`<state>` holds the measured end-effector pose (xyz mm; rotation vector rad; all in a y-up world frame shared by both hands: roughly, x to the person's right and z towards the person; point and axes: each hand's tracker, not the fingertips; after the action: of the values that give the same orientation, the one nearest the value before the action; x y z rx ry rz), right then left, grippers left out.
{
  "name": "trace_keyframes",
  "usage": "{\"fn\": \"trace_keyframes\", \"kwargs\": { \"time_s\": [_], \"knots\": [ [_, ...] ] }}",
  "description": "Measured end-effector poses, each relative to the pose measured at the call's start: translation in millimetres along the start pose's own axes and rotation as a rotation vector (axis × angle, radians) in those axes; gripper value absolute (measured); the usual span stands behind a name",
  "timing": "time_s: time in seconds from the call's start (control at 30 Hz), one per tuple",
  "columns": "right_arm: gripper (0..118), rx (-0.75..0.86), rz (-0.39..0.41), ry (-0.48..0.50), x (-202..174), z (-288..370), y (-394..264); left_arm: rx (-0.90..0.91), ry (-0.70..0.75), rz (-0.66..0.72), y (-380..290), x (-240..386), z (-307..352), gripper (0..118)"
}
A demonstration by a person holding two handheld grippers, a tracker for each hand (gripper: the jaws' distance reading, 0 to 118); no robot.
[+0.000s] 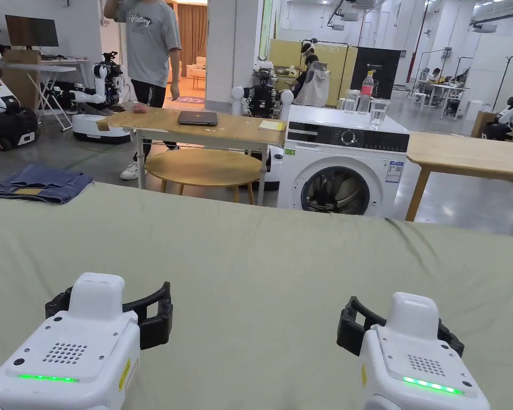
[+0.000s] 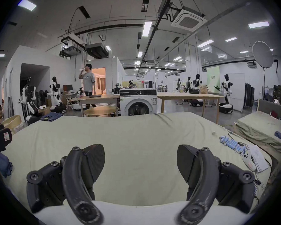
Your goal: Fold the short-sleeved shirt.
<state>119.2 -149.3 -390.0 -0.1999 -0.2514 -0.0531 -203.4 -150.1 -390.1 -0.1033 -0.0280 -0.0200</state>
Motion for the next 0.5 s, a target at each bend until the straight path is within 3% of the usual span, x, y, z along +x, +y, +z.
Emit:
{"fn": "trace_keyframes", "kwargs": {
  "time_s": [0.5],
  "knots": [
    [93,-0.012,0.013,0.031,-1.6,-3.5,5.8,-0.013,0.002,-0.007,-0.8,-0.7,-3.2,93]
  ]
}}
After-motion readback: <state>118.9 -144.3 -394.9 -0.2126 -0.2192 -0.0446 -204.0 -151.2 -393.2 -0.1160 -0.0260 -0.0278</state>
